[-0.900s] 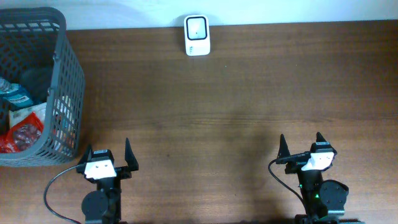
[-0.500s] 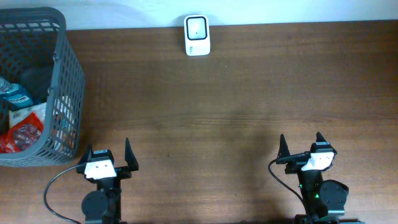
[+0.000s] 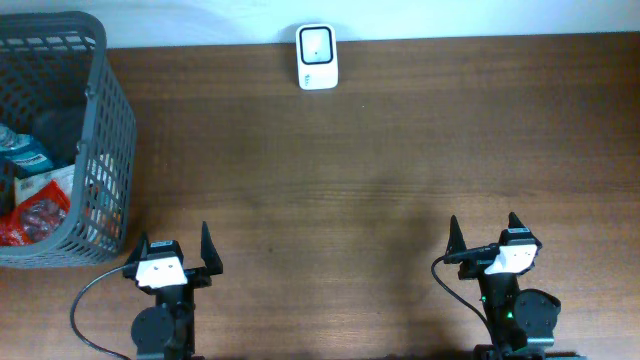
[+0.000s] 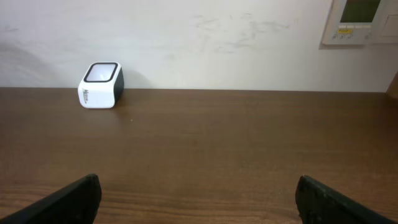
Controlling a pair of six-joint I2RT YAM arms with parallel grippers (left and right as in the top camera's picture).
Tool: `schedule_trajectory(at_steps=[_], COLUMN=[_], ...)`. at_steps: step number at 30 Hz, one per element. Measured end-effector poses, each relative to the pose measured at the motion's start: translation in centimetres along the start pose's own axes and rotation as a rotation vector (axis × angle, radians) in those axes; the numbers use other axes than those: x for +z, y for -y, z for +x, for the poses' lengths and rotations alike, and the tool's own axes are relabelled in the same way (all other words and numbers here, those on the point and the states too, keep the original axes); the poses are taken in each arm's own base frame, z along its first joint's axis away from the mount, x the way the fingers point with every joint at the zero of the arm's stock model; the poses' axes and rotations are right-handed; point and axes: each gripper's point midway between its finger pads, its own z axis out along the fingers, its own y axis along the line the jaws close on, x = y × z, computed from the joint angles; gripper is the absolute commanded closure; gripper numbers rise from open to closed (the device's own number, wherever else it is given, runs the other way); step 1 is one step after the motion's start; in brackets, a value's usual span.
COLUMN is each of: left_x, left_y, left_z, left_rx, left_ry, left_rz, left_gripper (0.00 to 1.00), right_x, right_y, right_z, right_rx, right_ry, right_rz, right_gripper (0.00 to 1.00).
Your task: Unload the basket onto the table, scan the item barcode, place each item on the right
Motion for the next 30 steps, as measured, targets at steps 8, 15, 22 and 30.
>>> schedule_trajectory(at_steps=[8,15,22,30], left_x=[-2.1,-9.9,-3.5,6.2], left_y=[6.7,8.7,7.9,4.3], left_z=[-5.9,-19.5,-23.6,-27.8], left_rx=[-0.063,0.027,0.063,0.007], left_ry=[0.237,0.685,-0.021,-0.477], left_rz=[0.417,0.584,0.466,0.184], left_gripper=[0.01,0.01,0.01,0.01], right_x=[0.0,0.0,0.0,0.0], right_y=[0.0,0.1,0.1,0.1], right_z=[0.0,0.0,0.0,0.0], right_rx=[0.0,0.0,0.0,0.001], right_ry=[0.0,0.0,0.0,-0.001], right_rz=[0.0,0.004,0.004,0.005], right_gripper=[0.02,0.02,0.02,0.02])
